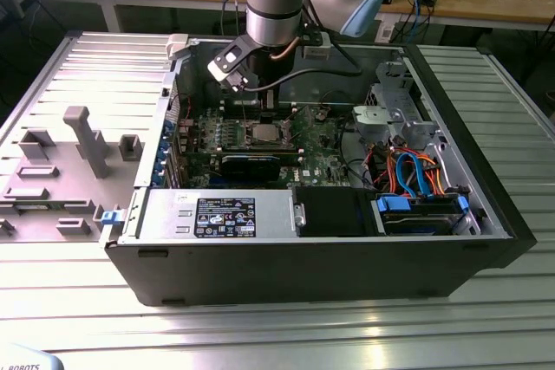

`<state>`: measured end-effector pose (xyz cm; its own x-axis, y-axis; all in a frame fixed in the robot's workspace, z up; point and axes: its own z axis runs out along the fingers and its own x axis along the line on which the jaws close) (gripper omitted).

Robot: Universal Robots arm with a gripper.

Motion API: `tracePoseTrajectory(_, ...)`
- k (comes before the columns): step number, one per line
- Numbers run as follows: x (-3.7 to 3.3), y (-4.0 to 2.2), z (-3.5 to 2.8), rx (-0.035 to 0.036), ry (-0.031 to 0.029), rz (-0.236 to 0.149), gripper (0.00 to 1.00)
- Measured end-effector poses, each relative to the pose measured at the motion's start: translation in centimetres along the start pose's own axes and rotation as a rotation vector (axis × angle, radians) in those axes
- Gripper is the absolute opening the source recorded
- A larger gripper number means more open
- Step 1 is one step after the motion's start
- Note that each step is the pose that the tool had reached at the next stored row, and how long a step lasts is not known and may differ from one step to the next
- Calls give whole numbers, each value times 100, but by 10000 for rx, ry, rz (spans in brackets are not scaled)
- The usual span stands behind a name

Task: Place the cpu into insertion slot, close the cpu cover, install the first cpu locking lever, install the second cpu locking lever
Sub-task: 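Close the cpu cover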

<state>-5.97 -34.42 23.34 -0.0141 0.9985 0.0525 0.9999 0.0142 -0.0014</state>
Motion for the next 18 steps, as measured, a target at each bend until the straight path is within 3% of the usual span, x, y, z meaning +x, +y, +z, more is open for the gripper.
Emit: tracePoseTrajectory(18,1,0,-22,2,0,-47,11)
